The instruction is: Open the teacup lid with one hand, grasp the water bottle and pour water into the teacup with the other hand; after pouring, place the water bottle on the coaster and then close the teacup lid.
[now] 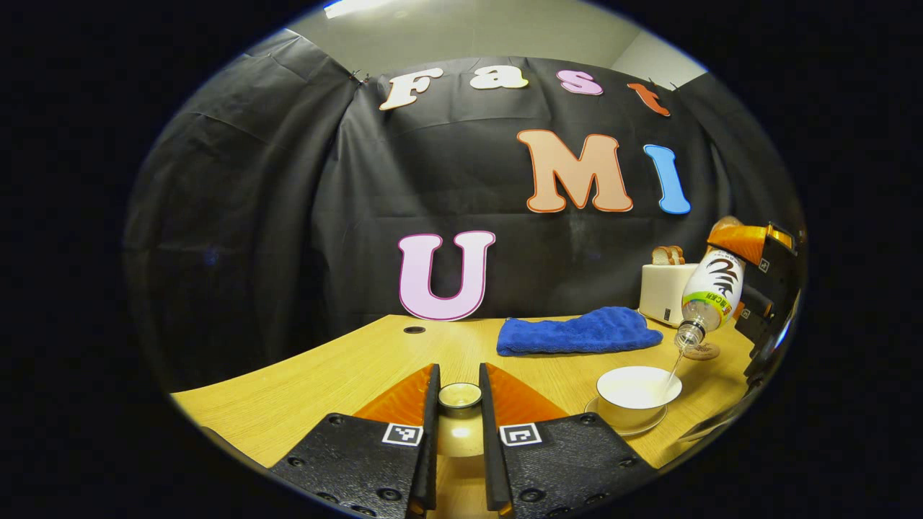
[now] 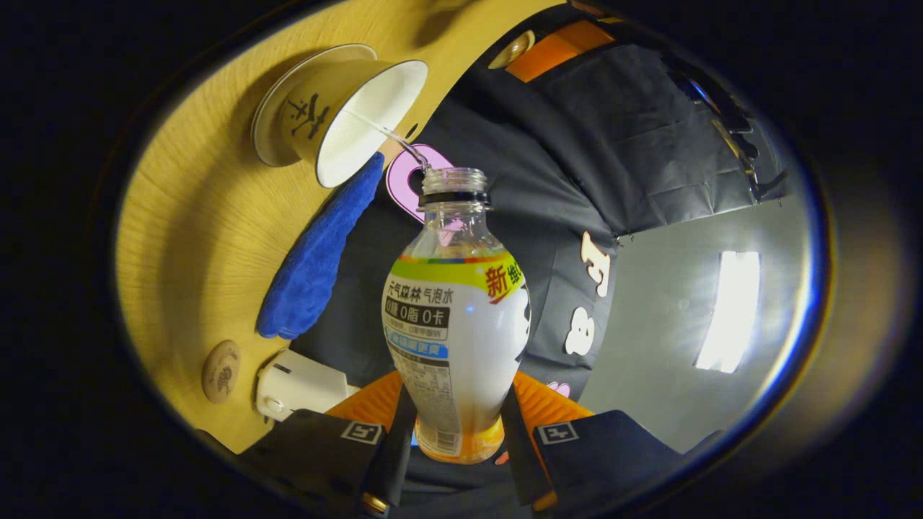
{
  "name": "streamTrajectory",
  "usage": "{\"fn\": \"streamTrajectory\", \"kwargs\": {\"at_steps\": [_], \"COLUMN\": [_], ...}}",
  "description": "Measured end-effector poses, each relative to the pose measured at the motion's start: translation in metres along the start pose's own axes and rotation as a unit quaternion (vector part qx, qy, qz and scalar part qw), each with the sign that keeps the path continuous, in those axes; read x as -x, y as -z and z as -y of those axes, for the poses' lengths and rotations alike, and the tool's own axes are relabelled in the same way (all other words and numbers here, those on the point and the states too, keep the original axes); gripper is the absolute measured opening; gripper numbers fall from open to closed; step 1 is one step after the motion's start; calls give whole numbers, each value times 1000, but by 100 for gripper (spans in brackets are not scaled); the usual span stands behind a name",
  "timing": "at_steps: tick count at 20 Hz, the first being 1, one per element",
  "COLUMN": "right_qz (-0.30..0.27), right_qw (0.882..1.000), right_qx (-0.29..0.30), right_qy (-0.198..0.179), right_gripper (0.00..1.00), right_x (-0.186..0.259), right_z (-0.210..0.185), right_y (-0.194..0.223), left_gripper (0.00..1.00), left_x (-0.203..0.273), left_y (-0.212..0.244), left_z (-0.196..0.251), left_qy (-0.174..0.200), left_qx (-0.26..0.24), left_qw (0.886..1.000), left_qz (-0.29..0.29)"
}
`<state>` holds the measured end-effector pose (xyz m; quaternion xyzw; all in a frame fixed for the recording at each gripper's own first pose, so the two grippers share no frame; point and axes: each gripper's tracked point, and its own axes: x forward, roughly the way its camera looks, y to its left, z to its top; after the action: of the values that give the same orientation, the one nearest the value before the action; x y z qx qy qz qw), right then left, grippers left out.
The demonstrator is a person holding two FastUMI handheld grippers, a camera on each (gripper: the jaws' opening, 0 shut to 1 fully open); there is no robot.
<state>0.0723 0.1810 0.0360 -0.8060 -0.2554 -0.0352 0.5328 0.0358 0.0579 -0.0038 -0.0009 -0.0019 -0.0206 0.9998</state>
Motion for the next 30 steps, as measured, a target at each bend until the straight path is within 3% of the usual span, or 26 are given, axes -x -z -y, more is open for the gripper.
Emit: {"fn": "streamTrajectory", "kwargs": {"at_steps": [2,4,7,9,11,14,16,18,19,23,24,27,28,30], "right_qz": [-15,-38,-64,-81,-97,-124,-135,-147,-155,-180,-187,-207,-215,-224], "right_qw": [997,984,941,901,859,784,734,694,673,573,549,495,483,471], "right_qx": [-61,-142,-286,-375,-452,-565,-631,-679,-700,-785,-802,-833,-838,-842], "right_qy": [-51,-104,-172,-205,-221,-224,-211,-190,-180,-153,-144,-136,-135,-135], "right_gripper": [65,64,63,66,60,60,61,66,62,66,63,63,63,63], "right_x": [6,16,30,34,42,43,38,38,38,18,12,3,3,2], "right_z": [-19,-38,-66,-74,-75,-67,-64,-63,-64,-80,-83,-108,-118,-133], "right_y": [0,-1,3,4,8,21,35,48,54,90,100,117,121,125], "left_gripper": [24,24,24,24,24,24,24,24,24,24,24,24,24,24], "left_x": [0,-1,0,0,0,0,1,0,0,-1,-1,0,0,-1], "left_y": [-1,0,0,0,0,0,0,-1,-1,0,1,0,1,1], "left_z": [0,0,0,-1,-1,0,0,0,0,0,-1,-2,-1,-1], "left_qy": [0,0,0,0,0,0,0,0,0,-1,-1,-1,-1,-1], "left_qx": [0,0,0,0,0,0,0,0,0,0,0,0,0,0], "left_qw": [1000,1000,1000,1000,1000,1000,1000,1000,1000,1000,1000,1000,1000,1000], "left_qz": [0,0,0,0,0,0,0,0,0,0,1,0,0,1]}}
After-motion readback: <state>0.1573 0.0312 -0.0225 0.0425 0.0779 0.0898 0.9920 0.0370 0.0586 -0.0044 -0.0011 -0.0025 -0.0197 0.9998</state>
